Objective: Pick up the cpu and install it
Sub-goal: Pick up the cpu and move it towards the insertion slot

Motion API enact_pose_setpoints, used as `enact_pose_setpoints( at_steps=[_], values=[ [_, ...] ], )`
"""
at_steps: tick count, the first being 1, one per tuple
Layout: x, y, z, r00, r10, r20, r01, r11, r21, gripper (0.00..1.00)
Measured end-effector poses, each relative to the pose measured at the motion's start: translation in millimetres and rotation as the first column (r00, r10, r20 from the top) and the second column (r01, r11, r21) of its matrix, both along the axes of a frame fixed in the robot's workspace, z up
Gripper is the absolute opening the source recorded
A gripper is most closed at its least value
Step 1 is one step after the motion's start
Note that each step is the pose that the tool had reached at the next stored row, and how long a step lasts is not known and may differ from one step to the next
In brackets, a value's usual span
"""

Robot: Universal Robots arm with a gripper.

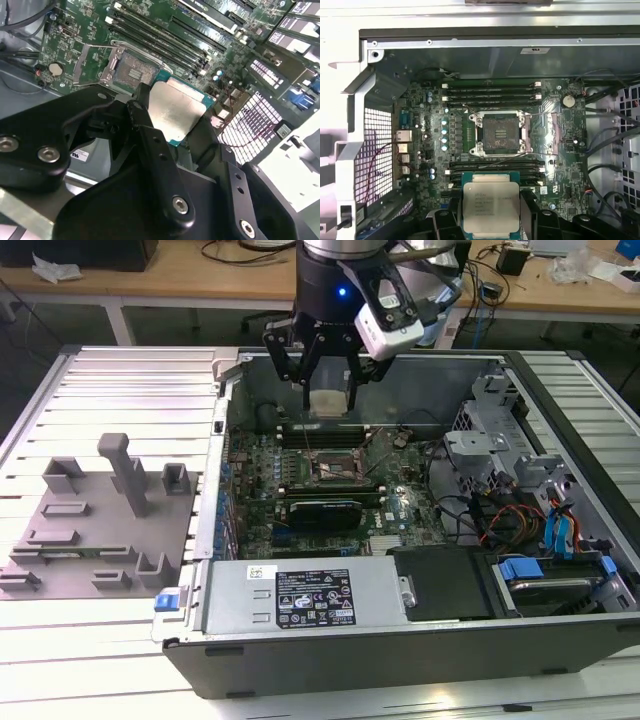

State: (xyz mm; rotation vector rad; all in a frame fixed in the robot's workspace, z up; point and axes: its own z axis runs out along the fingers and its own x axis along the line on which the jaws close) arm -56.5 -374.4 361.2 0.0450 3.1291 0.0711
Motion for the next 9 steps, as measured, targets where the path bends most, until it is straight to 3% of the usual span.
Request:
enact_pose_setpoints(
  at_steps=[5,9],
  values=[
    [-0.1,0.8,-6.9,1.0,0.0,0.0,0.0,1.0,0.0067,0.55],
    [0.0,1.0,-16.5,1.0,0.0,0.0,0.0,0.9999,0.015,0.55]
  ],
)
